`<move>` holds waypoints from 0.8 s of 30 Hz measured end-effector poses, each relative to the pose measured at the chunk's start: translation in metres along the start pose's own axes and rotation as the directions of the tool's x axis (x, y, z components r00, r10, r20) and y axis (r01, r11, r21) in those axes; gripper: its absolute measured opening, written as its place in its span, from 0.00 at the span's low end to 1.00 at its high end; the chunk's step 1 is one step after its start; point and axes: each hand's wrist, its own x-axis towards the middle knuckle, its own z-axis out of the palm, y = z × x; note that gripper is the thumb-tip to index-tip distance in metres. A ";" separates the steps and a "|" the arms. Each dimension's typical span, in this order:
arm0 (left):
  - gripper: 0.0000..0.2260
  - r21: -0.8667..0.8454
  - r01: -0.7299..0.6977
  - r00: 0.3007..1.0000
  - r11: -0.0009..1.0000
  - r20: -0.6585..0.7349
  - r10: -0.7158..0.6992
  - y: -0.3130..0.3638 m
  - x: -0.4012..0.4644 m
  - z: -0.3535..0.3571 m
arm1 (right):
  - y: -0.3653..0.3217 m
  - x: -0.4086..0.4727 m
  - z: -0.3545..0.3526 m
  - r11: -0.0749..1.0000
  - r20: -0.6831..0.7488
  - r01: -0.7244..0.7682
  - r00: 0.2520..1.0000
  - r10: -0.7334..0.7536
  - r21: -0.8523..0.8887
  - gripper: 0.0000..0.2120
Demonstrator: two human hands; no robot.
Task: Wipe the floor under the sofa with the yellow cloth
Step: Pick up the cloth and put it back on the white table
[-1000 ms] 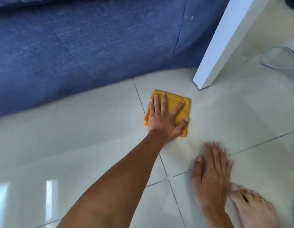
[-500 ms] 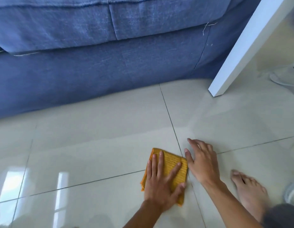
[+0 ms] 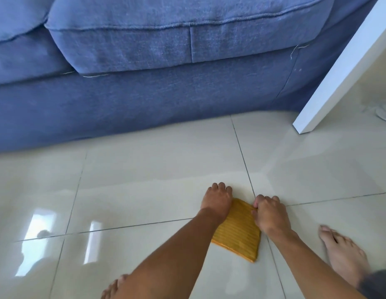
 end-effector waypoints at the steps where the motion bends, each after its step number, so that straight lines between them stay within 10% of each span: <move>1: 0.20 -0.006 0.016 1.000 1.000 0.021 -0.016 0.002 -0.002 -0.002 | -0.002 -0.002 -0.001 1.000 0.004 0.008 1.000 -0.007 -0.028 0.08; 11: 0.17 -0.048 0.064 0.998 0.997 0.015 -0.063 -0.007 -0.035 -0.062 | -0.013 -0.045 -0.063 0.972 -0.005 0.138 0.990 -0.141 -0.191 0.14; 24: 0.17 -0.099 0.012 0.905 0.995 -0.422 -0.053 0.033 -0.108 -0.281 | 0.000 -0.123 -0.268 0.990 -0.503 0.049 0.857 -0.111 -0.134 0.10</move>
